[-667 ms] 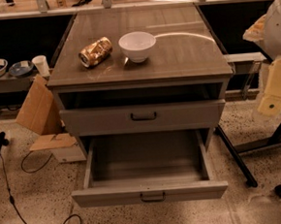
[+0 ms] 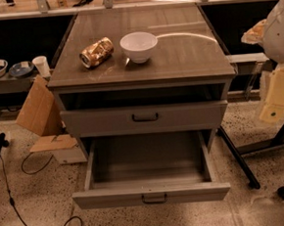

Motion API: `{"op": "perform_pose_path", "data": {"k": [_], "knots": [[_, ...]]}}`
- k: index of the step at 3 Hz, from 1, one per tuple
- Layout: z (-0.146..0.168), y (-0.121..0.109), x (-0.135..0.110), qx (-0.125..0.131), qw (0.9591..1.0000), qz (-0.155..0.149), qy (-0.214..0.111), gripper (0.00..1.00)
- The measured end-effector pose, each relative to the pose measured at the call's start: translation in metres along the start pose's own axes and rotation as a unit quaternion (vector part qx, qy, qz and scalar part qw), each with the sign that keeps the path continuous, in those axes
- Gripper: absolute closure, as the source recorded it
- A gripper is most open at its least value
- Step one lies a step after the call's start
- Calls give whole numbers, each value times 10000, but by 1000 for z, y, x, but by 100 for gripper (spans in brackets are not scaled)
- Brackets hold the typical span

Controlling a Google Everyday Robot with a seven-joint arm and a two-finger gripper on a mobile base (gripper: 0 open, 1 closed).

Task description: Close middle drawer

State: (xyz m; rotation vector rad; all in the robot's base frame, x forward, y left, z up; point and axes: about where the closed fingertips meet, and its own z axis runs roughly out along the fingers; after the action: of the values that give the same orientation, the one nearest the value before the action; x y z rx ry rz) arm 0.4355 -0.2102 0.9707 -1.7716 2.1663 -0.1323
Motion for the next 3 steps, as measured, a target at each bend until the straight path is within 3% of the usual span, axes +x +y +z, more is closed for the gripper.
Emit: {"op": "perform_pose_path", "data": {"k": [1,2,3], "knots": [[19,18,-7,202,9978,-631,-75,0],[80,36,-6,204,9887,-1479,-139,0],[183,54,2,35,9712,-2353,-381,0]]}}
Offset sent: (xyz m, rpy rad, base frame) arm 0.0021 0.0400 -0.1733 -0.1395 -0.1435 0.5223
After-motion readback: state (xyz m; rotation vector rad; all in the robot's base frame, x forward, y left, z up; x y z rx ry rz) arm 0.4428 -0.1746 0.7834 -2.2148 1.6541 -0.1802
